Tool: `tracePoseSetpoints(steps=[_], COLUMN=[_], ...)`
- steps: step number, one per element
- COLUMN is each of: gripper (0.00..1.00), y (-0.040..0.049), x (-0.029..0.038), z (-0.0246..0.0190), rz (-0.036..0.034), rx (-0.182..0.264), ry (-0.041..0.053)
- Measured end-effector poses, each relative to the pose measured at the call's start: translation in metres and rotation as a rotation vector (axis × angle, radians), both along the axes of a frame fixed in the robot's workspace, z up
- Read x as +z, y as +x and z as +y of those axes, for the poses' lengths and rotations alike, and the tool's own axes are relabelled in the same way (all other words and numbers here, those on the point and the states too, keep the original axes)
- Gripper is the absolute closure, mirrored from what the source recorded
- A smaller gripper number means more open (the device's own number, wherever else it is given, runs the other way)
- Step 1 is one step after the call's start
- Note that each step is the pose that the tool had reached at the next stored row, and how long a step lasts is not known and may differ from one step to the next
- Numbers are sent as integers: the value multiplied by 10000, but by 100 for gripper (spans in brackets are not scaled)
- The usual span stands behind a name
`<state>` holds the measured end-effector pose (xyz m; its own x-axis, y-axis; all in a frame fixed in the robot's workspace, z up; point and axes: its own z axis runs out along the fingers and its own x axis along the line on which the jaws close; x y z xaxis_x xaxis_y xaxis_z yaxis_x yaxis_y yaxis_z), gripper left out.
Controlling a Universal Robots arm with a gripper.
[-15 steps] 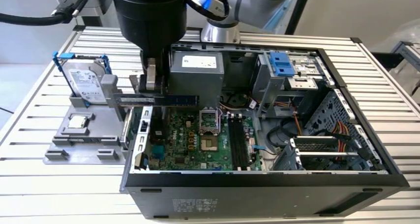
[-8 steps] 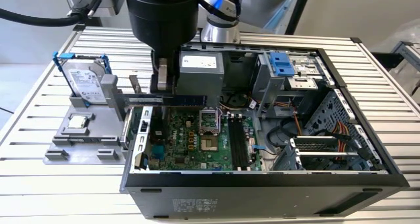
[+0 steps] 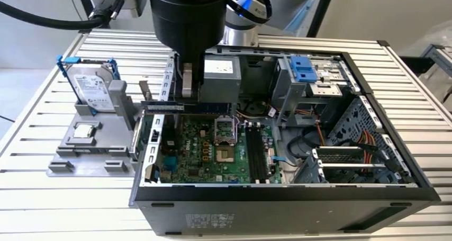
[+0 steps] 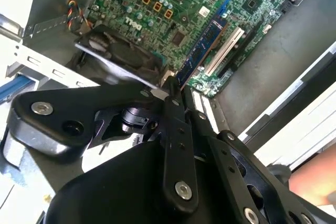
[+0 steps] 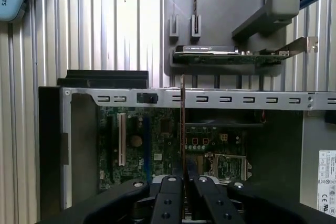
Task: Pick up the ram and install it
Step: 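Pick up the ram and move it above insertion slot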
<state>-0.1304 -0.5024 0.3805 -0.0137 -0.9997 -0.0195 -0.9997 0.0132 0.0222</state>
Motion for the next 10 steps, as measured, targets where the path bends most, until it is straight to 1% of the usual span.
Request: tracePoseSetpoints(steps=[10], gripper=[100], y=[157], x=[0], z=[0], rz=[0], rx=[0], ry=[0])
